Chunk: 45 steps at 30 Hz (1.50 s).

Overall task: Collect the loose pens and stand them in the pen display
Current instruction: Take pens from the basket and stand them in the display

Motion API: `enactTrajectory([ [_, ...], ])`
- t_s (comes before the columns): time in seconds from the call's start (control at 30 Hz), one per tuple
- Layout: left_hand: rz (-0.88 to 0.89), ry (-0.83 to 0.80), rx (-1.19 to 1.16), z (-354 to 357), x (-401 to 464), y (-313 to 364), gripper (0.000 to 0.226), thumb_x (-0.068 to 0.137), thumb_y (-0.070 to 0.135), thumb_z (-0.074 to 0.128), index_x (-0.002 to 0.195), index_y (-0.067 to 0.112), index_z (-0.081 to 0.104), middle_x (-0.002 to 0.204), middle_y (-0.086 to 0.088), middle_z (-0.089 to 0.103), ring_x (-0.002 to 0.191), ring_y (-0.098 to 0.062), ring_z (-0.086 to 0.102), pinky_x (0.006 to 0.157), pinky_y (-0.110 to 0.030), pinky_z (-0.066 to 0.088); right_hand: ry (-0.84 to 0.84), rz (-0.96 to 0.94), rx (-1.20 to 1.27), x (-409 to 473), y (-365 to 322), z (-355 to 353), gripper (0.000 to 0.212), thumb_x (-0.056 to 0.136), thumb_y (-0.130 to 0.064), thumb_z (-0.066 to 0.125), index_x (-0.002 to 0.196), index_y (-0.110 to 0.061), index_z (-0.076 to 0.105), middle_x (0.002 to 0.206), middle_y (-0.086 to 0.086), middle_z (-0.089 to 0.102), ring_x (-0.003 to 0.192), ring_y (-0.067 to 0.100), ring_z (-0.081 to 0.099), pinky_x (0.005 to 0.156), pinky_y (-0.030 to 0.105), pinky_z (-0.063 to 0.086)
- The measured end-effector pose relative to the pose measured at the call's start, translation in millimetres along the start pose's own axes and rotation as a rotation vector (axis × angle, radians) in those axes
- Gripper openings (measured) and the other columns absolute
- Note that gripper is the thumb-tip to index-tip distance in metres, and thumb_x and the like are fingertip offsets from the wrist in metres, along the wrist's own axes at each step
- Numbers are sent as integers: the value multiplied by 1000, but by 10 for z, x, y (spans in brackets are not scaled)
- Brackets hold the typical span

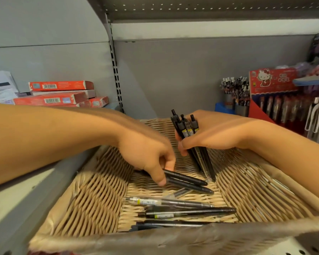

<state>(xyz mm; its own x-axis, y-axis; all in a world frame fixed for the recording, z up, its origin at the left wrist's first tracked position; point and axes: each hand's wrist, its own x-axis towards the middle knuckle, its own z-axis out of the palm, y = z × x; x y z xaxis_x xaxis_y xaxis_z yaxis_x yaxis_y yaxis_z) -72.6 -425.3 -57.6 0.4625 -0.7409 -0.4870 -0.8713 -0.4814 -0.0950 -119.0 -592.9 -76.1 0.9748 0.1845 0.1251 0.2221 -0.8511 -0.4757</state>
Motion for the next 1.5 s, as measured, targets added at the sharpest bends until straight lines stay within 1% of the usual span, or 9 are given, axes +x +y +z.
enactTrajectory([
  [0.2,-6,291,-134,-83,45,-286,12,88,37,71,99,32,71,82,14,71,73,1,61,63,-13,44,-18,-8,-42,-44,-53,-14,14,88,-27,72,79,-17,71,86,1,72,88,22,67,85,44,50],
  [0.37,-39,399,-384,-108,61,-324,14,82,27,71,93,34,74,86,6,75,78,-5,69,80,-32,56,1,37,-29,-53,-46,-5,10,87,-34,74,90,-24,71,90,-4,75,90,19,69,90,44,51],
  [0.5,-45,554,-588,-127,58,-318,20,82,16,79,96,26,67,80,2,77,68,-5,72,65,-20,59,18,66,-31,-51,-43,-4,14,87,-38,75,97,-28,71,92,-7,75,91,13,69,90,37,51],
  [0.8,140,715,-1163,-175,30,-303,33,86,1,69,113,16,58,92,-12,78,85,-21,76,72,-27,61,139,51,189,-40,17,-70,14,82,-24,80,95,-23,73,92,-5,79,92,14,73,98,40,53],
  [0.9,-39,655,-871,-162,81,-350,15,91,7,66,103,16,64,93,-6,76,84,-16,75,76,-31,63,134,67,168,-26,35,-56,13,80,-25,83,90,-25,74,87,-13,77,83,5,72,89,31,52],
  [1.0,-25,200,-170,-49,84,-343,28,97,36,61,122,27,65,117,9,68,94,5,63,85,-20,54,100,68,103,-11,41,-44,12,81,-28,82,90,-25,74,86,-10,77,78,6,72,80,30,53],
  [1.1,15,-73,122,42,106,-217,48,97,51,55,141,32,52,118,16,60,88,9,50,77,-11,37,31,73,77,-15,49,-49,12,83,-31,81,90,-29,71,85,-11,77,77,5,73,79,29,56],
  [1.37,23,-39,182,95,221,-154,15,96,31,62,108,23,56,82,13,54,73,-3,49,62,-23,37,-83,83,30,-17,14,-43,16,83,-33,80,96,-32,71,87,-14,77,79,3,72,77,29,52],
  [1.5,-16,144,-218,-2,173,-311,8,92,22,65,99,18,66,75,9,70,71,-4,65,69,-21,52,-60,87,64,-30,13,-51,16,81,-29,82,93,-28,71,85,-12,77,76,2,71,70,19,52],
])
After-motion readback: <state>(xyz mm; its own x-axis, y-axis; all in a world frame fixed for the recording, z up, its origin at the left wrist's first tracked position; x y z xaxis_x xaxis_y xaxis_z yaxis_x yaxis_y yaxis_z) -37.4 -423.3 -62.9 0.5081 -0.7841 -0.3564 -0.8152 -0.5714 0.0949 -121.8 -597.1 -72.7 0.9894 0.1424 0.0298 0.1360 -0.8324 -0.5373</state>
